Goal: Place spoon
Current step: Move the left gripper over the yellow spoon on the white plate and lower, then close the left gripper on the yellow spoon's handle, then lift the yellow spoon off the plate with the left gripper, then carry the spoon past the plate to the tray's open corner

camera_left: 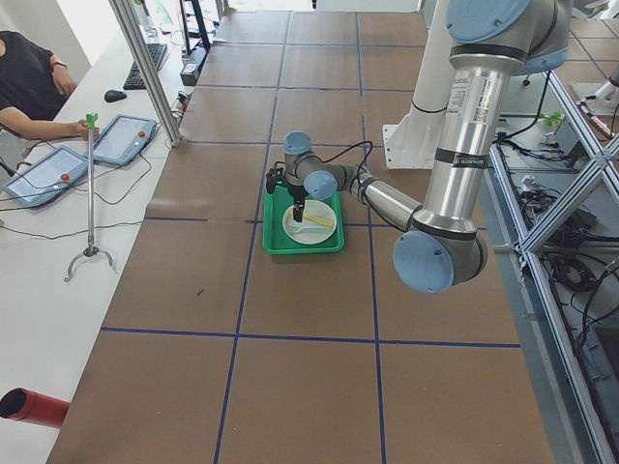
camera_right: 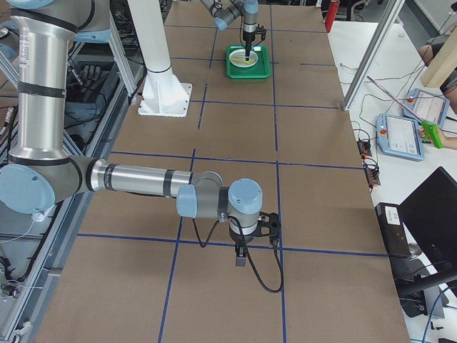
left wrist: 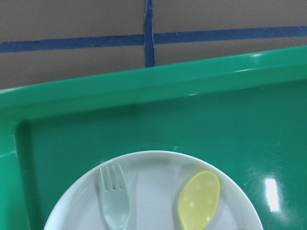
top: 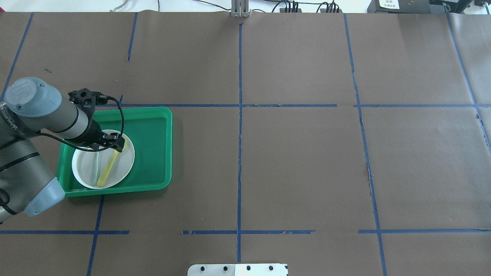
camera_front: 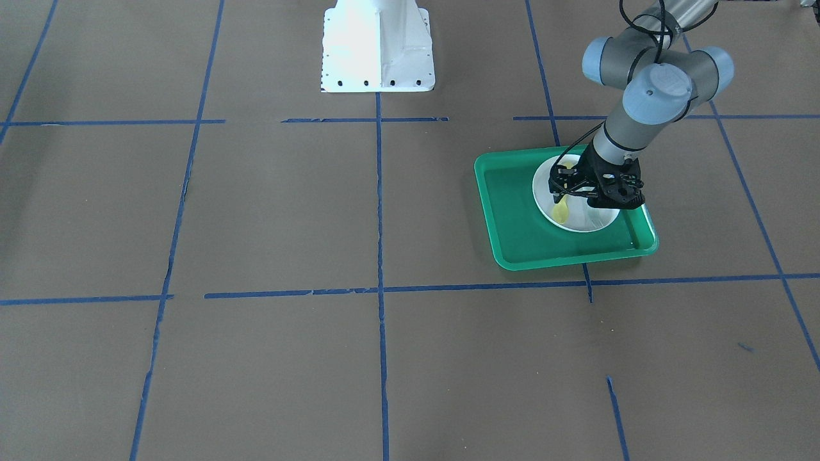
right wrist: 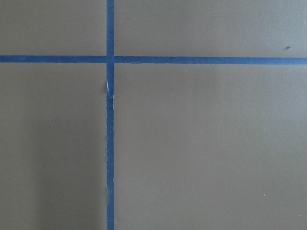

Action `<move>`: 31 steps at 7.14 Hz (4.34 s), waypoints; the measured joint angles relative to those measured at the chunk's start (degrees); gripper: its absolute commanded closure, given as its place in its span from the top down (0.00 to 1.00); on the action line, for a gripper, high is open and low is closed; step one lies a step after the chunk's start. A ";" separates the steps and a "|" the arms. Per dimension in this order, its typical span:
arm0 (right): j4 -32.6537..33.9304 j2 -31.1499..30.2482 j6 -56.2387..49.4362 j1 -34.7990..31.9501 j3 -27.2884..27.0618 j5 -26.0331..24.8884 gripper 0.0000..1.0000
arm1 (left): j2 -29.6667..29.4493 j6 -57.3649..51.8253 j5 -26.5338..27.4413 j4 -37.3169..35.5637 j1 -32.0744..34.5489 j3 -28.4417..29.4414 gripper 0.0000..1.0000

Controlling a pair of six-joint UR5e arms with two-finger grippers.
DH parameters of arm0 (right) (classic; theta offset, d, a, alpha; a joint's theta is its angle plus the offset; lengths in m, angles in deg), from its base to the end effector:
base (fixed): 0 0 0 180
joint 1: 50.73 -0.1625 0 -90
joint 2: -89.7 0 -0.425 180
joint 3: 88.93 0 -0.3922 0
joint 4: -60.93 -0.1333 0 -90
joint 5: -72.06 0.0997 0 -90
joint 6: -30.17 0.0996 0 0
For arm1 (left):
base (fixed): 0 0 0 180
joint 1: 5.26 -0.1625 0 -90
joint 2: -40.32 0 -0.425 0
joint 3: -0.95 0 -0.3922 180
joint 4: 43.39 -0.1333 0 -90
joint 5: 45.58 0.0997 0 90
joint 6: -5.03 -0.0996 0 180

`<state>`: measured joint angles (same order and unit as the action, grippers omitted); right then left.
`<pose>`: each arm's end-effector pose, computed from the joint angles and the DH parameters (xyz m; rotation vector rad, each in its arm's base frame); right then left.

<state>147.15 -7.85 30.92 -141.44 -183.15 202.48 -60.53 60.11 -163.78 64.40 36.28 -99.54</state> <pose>0.0741 -0.4351 0.6816 0.0073 -0.7055 0.0216 0.3755 -0.4479 0.4424 0.0425 0.8171 0.0590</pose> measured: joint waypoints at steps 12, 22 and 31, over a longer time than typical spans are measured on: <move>0.00 0.00 0.04 0.00 0.00 0.00 1.00 | 0.43 0.46 -0.26 2.09 -1.72 0.82 0.00; 0.00 0.00 0.04 0.00 0.00 0.00 1.00 | -1.38 3.39 -0.40 -6.81 5.61 -7.44 0.00; 0.00 0.00 0.00 0.00 0.00 0.00 1.00 | -10.97 14.97 0.24 -5.94 -5.93 2.75 0.00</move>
<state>147.15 -7.86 30.93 -141.44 -183.15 202.49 -71.50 75.09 -163.54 58.46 30.35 -96.79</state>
